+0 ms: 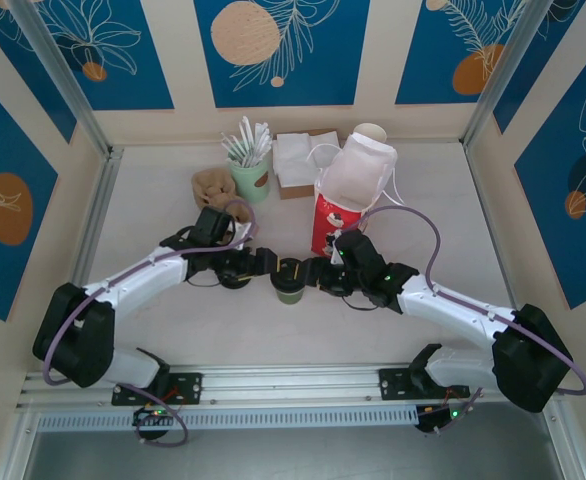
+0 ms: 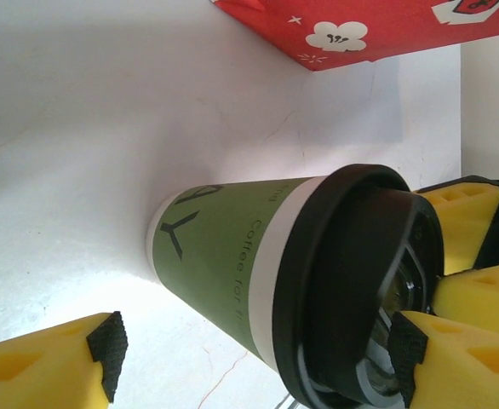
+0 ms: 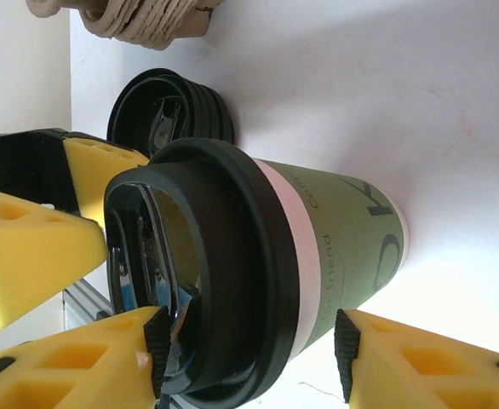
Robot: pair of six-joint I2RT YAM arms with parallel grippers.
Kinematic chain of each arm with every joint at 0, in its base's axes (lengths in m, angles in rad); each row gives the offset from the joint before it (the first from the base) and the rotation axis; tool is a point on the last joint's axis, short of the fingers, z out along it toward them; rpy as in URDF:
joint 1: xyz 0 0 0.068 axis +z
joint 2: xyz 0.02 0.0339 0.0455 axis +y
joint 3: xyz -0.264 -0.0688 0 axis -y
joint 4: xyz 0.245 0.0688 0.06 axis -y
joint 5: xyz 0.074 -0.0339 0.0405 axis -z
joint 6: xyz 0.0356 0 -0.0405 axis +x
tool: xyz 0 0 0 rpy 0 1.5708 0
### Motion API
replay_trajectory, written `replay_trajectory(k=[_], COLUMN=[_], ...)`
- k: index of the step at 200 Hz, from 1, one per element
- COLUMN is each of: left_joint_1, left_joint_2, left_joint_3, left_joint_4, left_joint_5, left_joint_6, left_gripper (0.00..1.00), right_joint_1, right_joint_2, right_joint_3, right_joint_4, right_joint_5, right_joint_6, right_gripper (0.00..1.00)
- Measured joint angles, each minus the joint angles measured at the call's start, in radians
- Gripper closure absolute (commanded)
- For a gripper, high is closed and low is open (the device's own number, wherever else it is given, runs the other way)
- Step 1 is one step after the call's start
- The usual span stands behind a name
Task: Pack the takeout coffee
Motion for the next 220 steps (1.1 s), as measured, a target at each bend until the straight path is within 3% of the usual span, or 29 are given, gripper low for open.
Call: replay_trajectory(k=[220], left_joint_1=[-0.011], left_joint_2=[0.032], left_joint_3=[-0.009], left_joint_4=[0.020], left_joint_5=[0.026], left_joint_6=[0.004], left_gripper=[0.23], right_joint_1=[0.011], right_joint_2=[-0.048], right_joint_3=[-0.035], right_joint_4=[-0.021], right_joint_5=[0.050], right_joint_6=[0.001], right_gripper=[0.50])
